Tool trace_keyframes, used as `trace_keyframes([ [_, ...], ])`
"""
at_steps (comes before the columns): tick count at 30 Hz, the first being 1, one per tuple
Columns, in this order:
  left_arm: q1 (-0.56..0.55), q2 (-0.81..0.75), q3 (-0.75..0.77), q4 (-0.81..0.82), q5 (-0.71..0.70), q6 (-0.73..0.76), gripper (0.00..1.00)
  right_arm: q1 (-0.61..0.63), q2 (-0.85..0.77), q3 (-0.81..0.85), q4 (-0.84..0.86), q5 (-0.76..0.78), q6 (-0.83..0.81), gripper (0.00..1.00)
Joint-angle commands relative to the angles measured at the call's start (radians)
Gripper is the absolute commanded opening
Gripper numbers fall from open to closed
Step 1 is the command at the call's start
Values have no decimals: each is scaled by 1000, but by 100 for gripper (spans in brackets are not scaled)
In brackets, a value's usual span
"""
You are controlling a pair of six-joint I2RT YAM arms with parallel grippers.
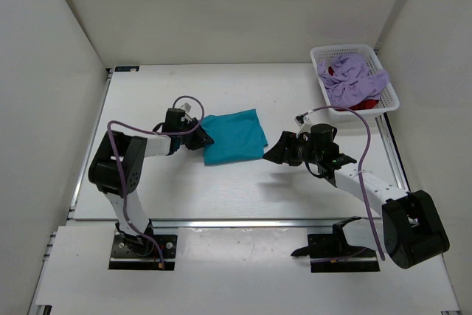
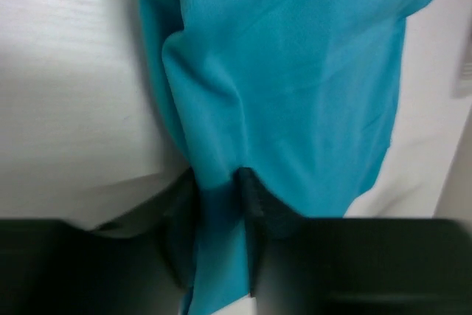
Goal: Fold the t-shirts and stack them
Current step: Put the neatly folded tshirt into the corner of the board with the left arm
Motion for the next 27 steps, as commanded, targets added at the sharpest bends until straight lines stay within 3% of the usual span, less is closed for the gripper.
trace_keyframes([
  [1, -70, 95, 48, 28, 30, -42, 32, -6, -21, -6, 116, -12, 17, 62],
  [5, -123, 154, 210, 13, -15, -71, 12, -2, -2, -25, 124, -20, 16, 62],
  [9, -61, 184, 347, 19, -17, -118, 0, -20, -2, -43, 124, -23, 9, 62],
  [14, 163, 218, 494, -64, 1, -99, 0, -48, -4, -54, 121, -53, 9, 62],
  [21, 534, 186, 415, 22, 30, -166, 0, -33, 73, -23, 150, -102, -1, 62],
  [24, 610, 215, 391, 56, 26, -198, 2, -2, 107, -17, 148, -121, -3, 61],
  [27, 651, 281, 408, 91, 32, -221, 10, 26, 119, -19, 154, -127, 2, 61],
])
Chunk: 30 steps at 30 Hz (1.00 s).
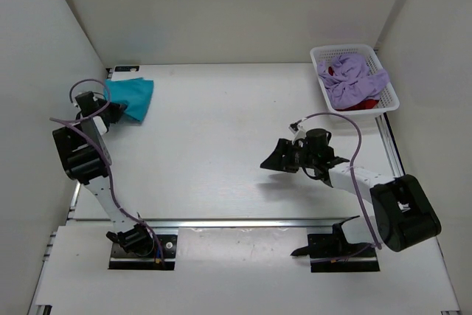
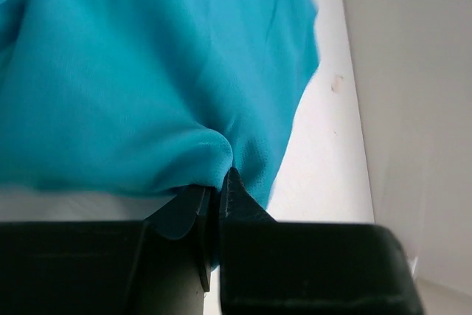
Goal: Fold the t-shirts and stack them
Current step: Put the neatly folded tshirt into the corner of the board with the left arm
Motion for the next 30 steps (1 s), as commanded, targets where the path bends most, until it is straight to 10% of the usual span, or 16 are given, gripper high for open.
trace_keyframes([
  [1, -13, 57, 35, 50, 30, -38, 10, 35, 8, 41, 51, -24, -18, 61],
  [17, -3, 334, 497, -159, 13, -37, 37, 62, 5, 54, -3, -16, -26, 61],
  [20, 2, 292, 410, -128, 21, -43, 61, 53, 2, 61, -5, -14, -19, 64],
  [22, 1, 227, 280, -63, 18, -52, 99, 58, -12, 68, -15, 4, -22, 67],
  [30, -36, -119, -156, -6, -103, 8, 99, 36, -107, 93, -109, 225, -85, 82],
])
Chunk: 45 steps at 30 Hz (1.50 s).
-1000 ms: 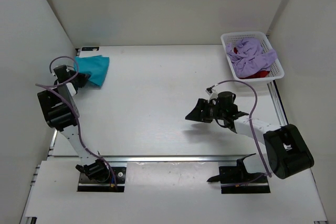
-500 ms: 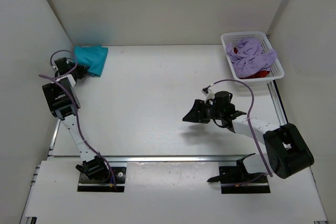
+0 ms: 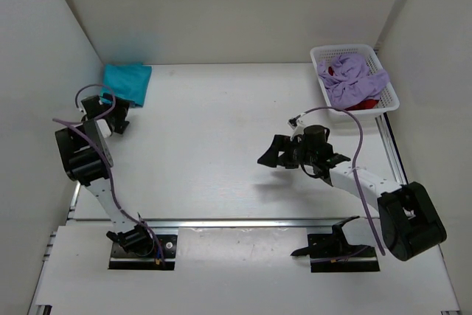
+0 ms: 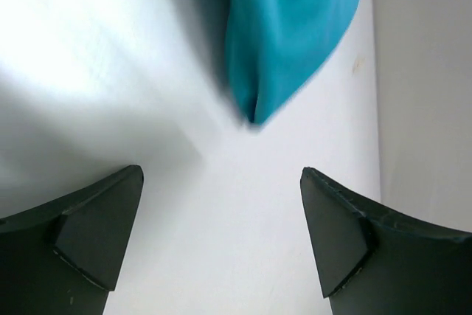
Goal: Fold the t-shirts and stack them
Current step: Put the neatly folded tshirt into the corner of the board with the left arm, then grab crumpled tshirt from bin with the right arm
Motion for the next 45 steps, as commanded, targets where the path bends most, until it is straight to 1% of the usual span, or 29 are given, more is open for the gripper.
trace_keyframes([
  [1, -38, -217, -205, -7, -84, 48, 99, -30, -75, 24, 16, 127, -41, 99],
  [3, -70, -330, -303, -9, -169, 68, 99, -59, -100, -8, 57, 144, -46, 99],
  [5, -156, -487, -432, 51, -208, 91, 99, -90, -102, 12, 68, 137, -59, 99],
  [6, -184, -527, -455, 53, -258, 99, 99, -93, -100, 15, 70, 188, -82, 99],
  [8, -337, -653, -521, 75, -324, 128, 99, -87, -88, 21, 128, 265, -119, 99],
  [9, -388, -696, -537, 101, -399, 166, 98, -93, -71, 23, 146, 284, -144, 100],
  [10, -508, -704, -539, 108, -482, 210, 99, -97, -53, 23, 194, 308, -154, 99],
  [11, -559, -709, -540, 120, -527, 237, 99, -113, -24, 29, 215, 315, -156, 99],
  [12, -656, -704, -537, 141, -583, 278, 99, -128, -5, 39, 263, 327, -162, 99],
  [14, -782, -671, -534, 195, -633, 318, 98, -119, 62, 52, 346, 421, -168, 99],
  [15, -801, -657, -534, 220, -654, 326, 99, -102, 84, 71, 364, 454, -203, 99],
  [17, -824, -565, -510, 253, -627, 326, 99, -85, 169, 111, 406, 552, -249, 99],
  [18, -809, -527, -485, 272, -596, 315, 99, -75, 211, 145, 426, 568, -278, 99],
  [20, -822, -458, -453, 310, -559, 310, 99, -62, 265, 190, 467, 621, -334, 99],
  [22, -848, -390, -413, 344, -608, 312, 99, -53, 331, 213, 502, 658, -364, 99],
  [25, -944, -324, -365, 379, -781, 347, 99, -24, 406, 249, 535, 758, -398, 99],
  [27, -1010, -274, -352, 454, -931, 529, 99, -5, 450, 269, 556, 839, -411, 99],
  [28, -1052, -237, -332, 503, -959, 580, 99, 11, 478, 279, 568, 874, -426, 99],
  [30, -1087, -179, -316, 571, -1036, 726, 99, 31, 500, 332, 524, 925, -440, 99],
  [31, -1118, -161, -310, 594, -1038, 751, 99, 38, 519, 337, 522, 908, -452, 99],
  [33, -1124, -144, -316, 641, -1036, 789, 99, 41, 532, 371, 498, 891, -472, 99],
  [34, -1120, -152, -307, 610, -1004, 794, 99, 35, 530, 366, 490, 885, -463, 99],
  [35, -1121, -154, -313, 635, -995, 803, 99, 28, 526, 356, 499, 887, -457, 99],
  [37, -1106, -147, -305, 616, -916, 814, 99, 5, 497, 296, 553, 813, -435, 100],
  [38, -1103, -141, -281, 593, -909, 820, 98, -11, 477, 279, 602, 796, -426, 100],
  [39, -1115, -131, -257, 577, -920, 832, 99, -28, 471, 241, 625, 748, -415, 99],
  [41, -1152, -70, -145, 458, -1013, 840, 99, -48, 460, 216, 665, 694, -408, 100],
  [43, -1167, -48, -114, 451, -1073, 884, 99, -58, 455, 219, 659, 664, -395, 100],
  [45, -1170, -63, -147, 496, -1070, 872, 98, -58, 466, 233, 636, 647, -400, 100],
])
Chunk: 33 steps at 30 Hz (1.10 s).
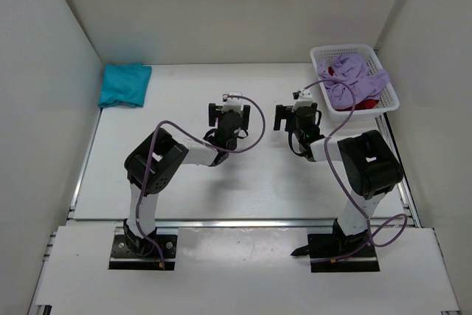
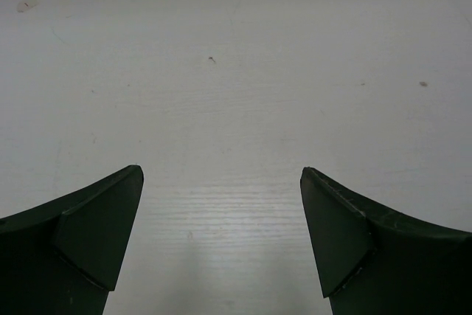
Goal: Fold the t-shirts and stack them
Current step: Grab crumpled tshirt from bin with the right arm
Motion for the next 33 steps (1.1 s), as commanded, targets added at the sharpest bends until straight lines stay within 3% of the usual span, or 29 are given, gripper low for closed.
trace_keyframes([
  [1, -6, -37, -28, -2, -35, -1, 99, 5, -27, 23, 84, -38, 3, 99],
  [4, 38, -76, -84, 24, 72, -53, 98, 19, -33, 17, 99, -13, 3, 99],
  [7, 31, -58, -49, -16, 38, -59, 98, 4, -12, 60, 45, -21, 17, 100],
  [11, 92, -73, -59, -31, 198, -137, 98, 2, 0, 93, 5, -68, -5, 99],
  [14, 123, -84, -81, -28, 202, -213, 98, 7, 10, 109, -4, -102, -43, 99],
  [17, 117, -87, -78, -30, 205, -196, 99, 22, 40, 182, -86, -97, -66, 99],
  [18, 111, -91, -85, -13, 220, -184, 95, 16, 54, 202, -117, -110, -66, 99],
  [19, 98, -99, -96, 1, 222, -144, 69, 10, 63, 222, -134, -104, -46, 99],
  [20, 91, -104, -104, 21, 212, -115, 55, 10, 62, 225, -139, -96, -37, 87],
  [21, 88, -113, -99, 4, 197, -116, 36, 10, 54, 212, -125, -116, -42, 83],
  [22, 84, -117, -81, -46, 192, -146, 20, 10, 39, 198, -107, -125, -46, 33],
  [23, 101, -116, -64, -115, 217, -197, 17, 28, 36, 169, -64, -90, -40, 0],
  [24, 109, -111, -39, -144, 252, -240, 16, 42, 31, 129, 3, 1, -54, 0],
  [25, 118, -113, -10, -222, 258, -262, 17, 83, 28, 118, 27, 74, -83, 8],
  [26, 120, -116, 14, -290, 280, -303, 16, 105, 16, 138, 1, 91, -80, 29],
  [28, 98, -145, 37, -386, 294, -337, 9, 116, 22, 266, -312, 55, -2, 37],
  [29, 86, -153, 53, -442, 294, -339, 7, 122, 13, 302, -359, 57, 33, 34],
  [30, 63, -183, 65, -465, 292, -340, 7, 139, -22, 290, -399, 71, 58, 21],
  [33, 40, -251, 79, -559, 370, -378, 8, 145, -131, 288, -558, -3, 160, 11],
])
